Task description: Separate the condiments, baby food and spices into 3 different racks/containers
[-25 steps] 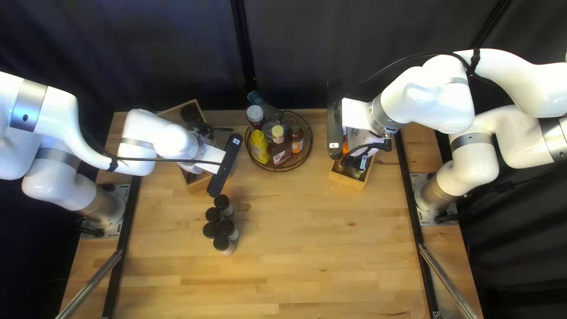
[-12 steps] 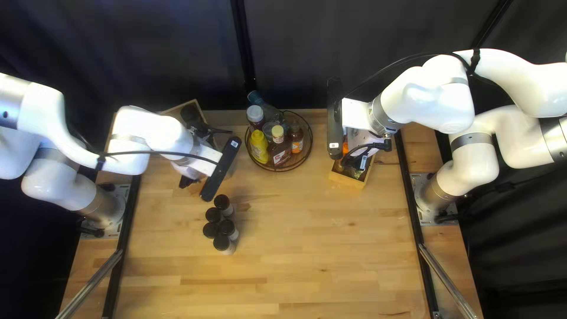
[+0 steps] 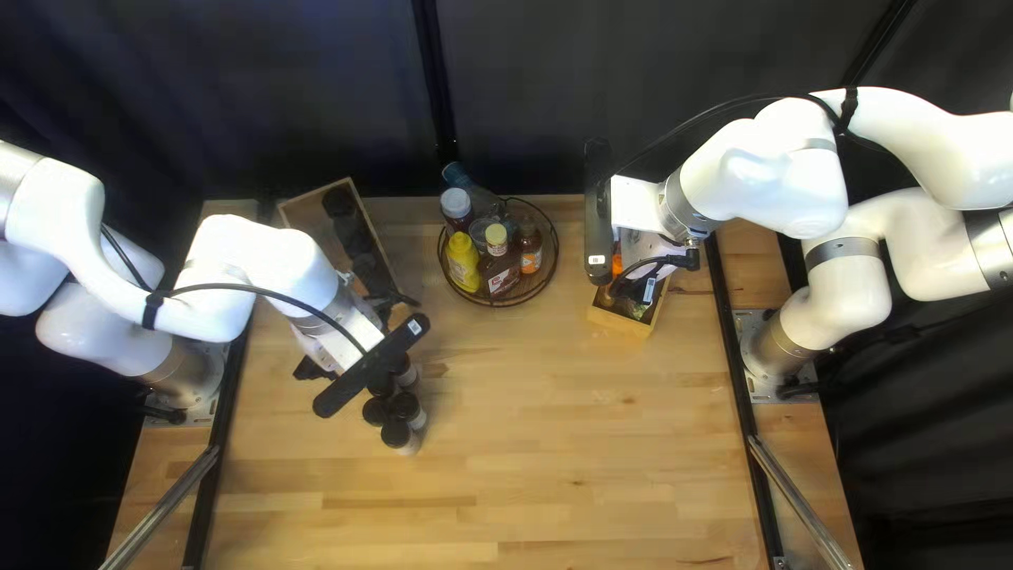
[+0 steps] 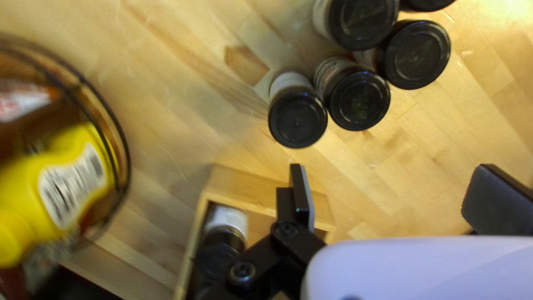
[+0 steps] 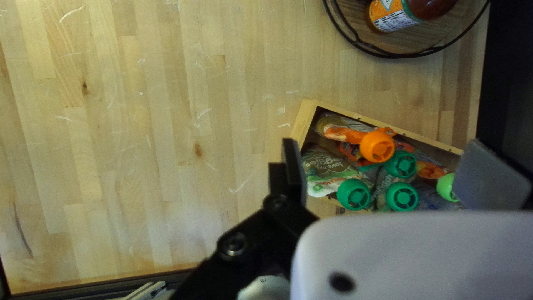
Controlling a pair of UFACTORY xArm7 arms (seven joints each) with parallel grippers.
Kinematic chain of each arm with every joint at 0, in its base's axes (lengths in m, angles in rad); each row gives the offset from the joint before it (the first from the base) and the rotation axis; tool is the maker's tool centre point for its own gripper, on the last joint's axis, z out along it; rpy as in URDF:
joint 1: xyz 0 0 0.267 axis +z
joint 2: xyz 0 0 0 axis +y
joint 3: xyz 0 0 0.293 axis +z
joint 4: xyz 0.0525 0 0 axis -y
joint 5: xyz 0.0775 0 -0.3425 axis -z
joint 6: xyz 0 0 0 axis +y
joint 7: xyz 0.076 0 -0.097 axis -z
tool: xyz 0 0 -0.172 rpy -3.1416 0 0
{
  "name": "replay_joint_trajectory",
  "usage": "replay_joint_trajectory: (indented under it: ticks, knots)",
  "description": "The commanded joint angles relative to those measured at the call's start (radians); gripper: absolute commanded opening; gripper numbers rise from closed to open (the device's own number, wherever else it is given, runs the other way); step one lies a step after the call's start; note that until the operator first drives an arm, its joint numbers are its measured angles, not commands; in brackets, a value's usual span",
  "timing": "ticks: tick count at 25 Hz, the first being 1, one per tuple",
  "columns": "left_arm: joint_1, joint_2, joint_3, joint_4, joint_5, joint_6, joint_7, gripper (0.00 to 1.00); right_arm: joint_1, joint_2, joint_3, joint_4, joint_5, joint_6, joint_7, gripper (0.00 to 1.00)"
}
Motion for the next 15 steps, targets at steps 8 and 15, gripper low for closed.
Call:
replay_joint_trajectory:
  ticks: [8, 15]
  knots:
    - [-0.031, 0.138, 0.113, 0.01, -0.111, -0.115, 0.45, 1.0, 0.0, 0.0, 0.0, 0.0, 0.0, 0.0, 0.0, 1.0]
    - [-0.037, 0.199, 0.122, 0.0, -0.126, -0.174, 0.535, 1.0, 0.0, 0.0, 0.0, 0.0, 0.0, 0.0, 0.0, 1.0]
